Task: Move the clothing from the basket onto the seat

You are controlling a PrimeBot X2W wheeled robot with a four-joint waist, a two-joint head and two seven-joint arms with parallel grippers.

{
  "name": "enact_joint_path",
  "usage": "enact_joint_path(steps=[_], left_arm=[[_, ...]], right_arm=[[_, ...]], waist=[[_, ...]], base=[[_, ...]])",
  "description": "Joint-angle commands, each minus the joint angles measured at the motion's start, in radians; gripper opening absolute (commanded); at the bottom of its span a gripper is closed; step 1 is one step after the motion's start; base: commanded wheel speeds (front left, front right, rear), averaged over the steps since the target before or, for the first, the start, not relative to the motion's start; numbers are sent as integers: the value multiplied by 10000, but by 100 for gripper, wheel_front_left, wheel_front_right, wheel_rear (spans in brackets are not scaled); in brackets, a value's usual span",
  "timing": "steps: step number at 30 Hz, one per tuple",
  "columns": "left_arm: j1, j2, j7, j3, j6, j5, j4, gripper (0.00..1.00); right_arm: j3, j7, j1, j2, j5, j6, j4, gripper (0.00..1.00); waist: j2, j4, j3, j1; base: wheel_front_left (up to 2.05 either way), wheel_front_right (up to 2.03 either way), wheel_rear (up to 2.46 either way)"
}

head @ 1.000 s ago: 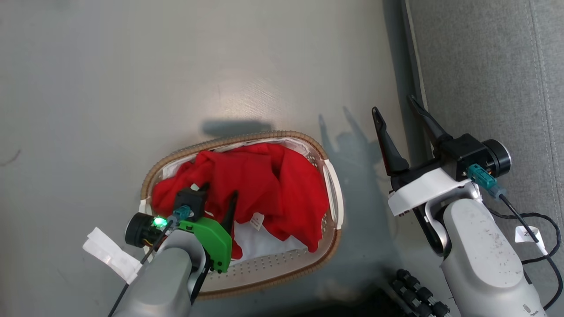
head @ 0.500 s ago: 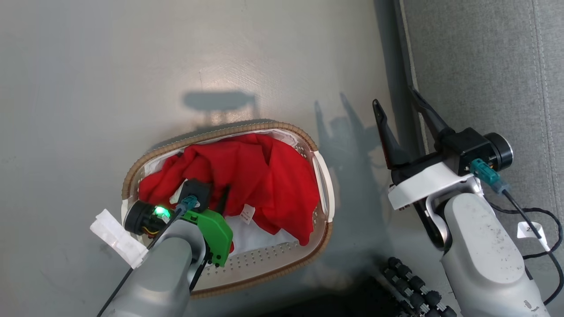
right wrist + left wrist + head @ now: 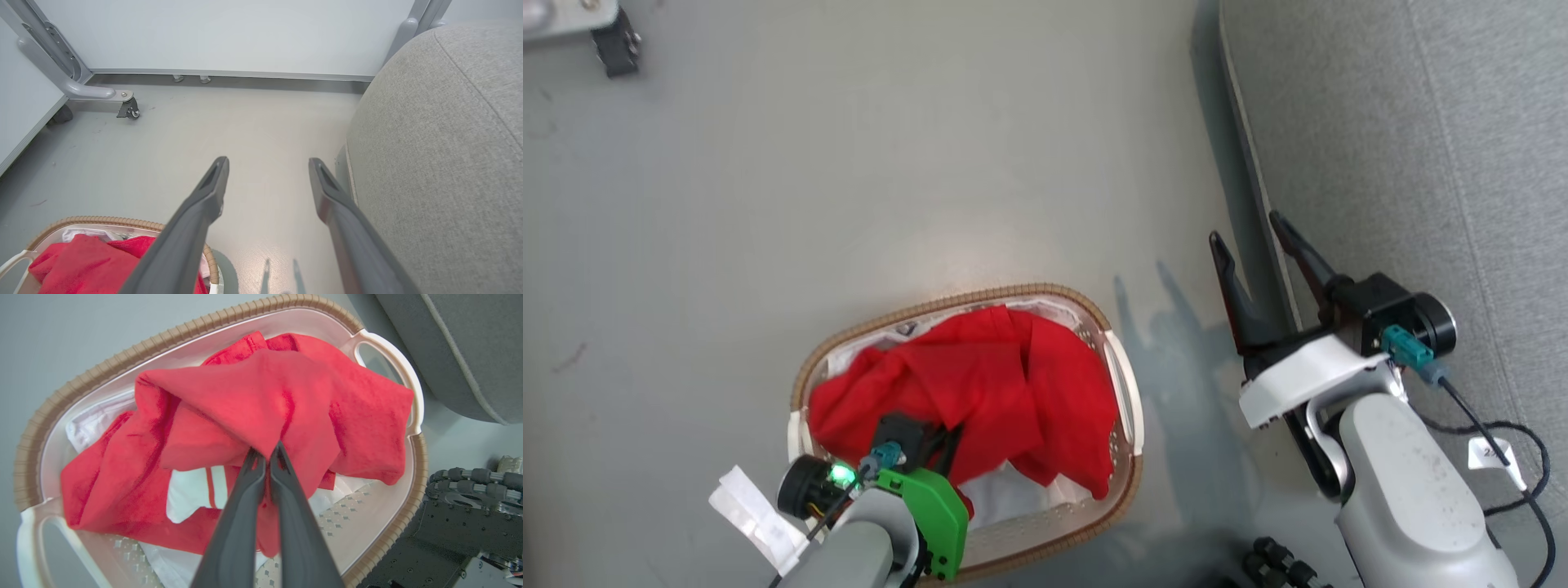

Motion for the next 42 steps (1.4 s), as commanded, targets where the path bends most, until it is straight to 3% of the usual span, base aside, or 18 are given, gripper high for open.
enact_joint_path(steps=[1,7,18,31,38,42], left_arm=[[286,103,-6,24,-33,-33,-175,0],[1163,50,-8,390,-31,138,-1449,0],[2775,-22,-8,2047,-31,991,-4951,0],[2539,-273,-8,3094,-31,1212,-8503,0],[2070,-319,-8,2868,-31,1213,-8992,0],[2050,-336,-8,2671,-31,1162,-8978,0]], right_arm=[[-41,-45,305,-39,41,-6,103,100],[-246,-45,1038,-41,-54,-7,400,100],[-585,-45,2458,-229,59,-7,708,100],[-266,-45,3272,-201,52,-7,862,100],[1025,-46,3151,-192,52,-7,506,100],[2486,-45,2710,-303,220,-7,-174,100]], waist=[[0,247,-1321,0],[0,677,-2694,0],[0,1478,-4709,0],[0,1766,-5780,0],[0,1809,-5895,0],[0,1858,-5864,0]], base=[[0,0,0],[0,0,0],[0,0,0],[0,0,0],[0,0,0],[0,0,0]])
